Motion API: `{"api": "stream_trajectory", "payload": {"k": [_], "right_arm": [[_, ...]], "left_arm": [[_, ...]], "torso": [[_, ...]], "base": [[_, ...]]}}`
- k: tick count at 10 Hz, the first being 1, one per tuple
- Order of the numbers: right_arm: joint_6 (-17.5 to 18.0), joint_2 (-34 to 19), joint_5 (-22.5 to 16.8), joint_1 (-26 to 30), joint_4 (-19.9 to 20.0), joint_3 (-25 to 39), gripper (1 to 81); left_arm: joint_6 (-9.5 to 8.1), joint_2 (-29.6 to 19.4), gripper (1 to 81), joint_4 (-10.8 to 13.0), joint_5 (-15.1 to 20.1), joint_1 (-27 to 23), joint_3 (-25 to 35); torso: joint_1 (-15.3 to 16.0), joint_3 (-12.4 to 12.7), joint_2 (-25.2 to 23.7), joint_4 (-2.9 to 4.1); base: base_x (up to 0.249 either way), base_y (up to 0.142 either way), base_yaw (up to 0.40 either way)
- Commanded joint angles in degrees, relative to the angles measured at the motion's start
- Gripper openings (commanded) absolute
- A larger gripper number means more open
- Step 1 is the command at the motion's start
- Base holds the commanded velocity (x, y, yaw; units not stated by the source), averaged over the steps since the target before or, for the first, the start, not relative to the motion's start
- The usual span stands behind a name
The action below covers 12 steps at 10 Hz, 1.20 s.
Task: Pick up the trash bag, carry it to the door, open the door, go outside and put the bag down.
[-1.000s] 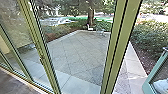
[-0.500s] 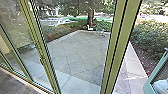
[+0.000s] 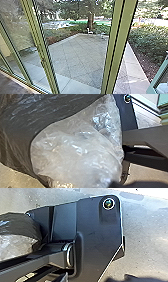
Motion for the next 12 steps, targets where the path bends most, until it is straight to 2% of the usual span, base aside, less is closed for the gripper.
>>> {"api": "stream_trajectory", "payload": {"k": [1,2,4,5,6,7,9,10,11,12], "right_arm": [[-0.17,2.59,-1.48,1.38,-0.43,-3.97,81.1],[-0.17,3.74,-1.48,1.30,-0.43,-5.20,81.1],[-0.26,5.93,-1.48,1.03,-0.34,-8.19,81.1],[-0.26,6.72,-1.48,0.68,-0.34,-8.72,81.1],[-0.26,7.43,-1.48,0.51,-0.34,-9.16,81.1],[-0.26,8.13,-1.48,0.50,-0.17,-9.60,81.1],[-0.17,9.97,-1.57,-1.25,-0.51,-11.00,81.1],[-0.26,11.03,-1.57,-1.95,-0.51,-12.32,81.1],[-0.34,12.34,-1.66,-2.30,-0.60,-13.81,81.1],[-0.34,13.66,-1.66,-2.57,-0.60,-15.74,81.1]], "left_arm": [[0.16,-0.15,1.0,0.27,3.49,-1.34,0.29],[0.16,-0.07,1.0,0.36,3.49,-1.33,0.29],[0.16,-0.07,1.0,0.36,3.49,-1.42,0.29],[0.25,0.02,1.0,0.36,3.49,-1.33,0.29],[0.25,0.02,1.0,0.36,3.49,-1.42,0.29],[0.25,0.02,1.0,0.36,3.49,-1.33,0.29],[0.25,-0.24,1.0,0.36,3.49,-1.34,0.29],[0.34,-0.33,1.0,0.36,3.49,-1.33,0.29],[0.34,-0.33,1.0,0.45,3.49,-1.51,0.29],[0.42,-0.25,1.0,0.45,3.49,-1.60,0.29]], "torso": [[0.00,-0.11,0.00,0.00],[-0.02,1.36,-0.05,0.00],[-0.09,2.25,-0.09,0.00],[-0.11,4.52,-0.11,4.72],[-0.13,4.54,-0.11,5.36],[-0.11,2.49,-0.11,0.64],[-0.13,3.02,-0.11,2.91],[-0.15,3.06,-0.13,3.43],[-0.15,3.08,-0.13,3.37],[-0.15,3.08,-0.13,-0.70]], "base": [[0.000,0.000,0.000],[0.000,0.000,0.000],[0.000,0.000,0.000],[0.000,0.000,0.000],[0.000,0.000,0.000],[0.000,0.000,0.000],[0.000,0.000,0.000],[0.000,0.000,0.000],[0.000,0.000,0.000],[0.000,0.000,0.000]]}}
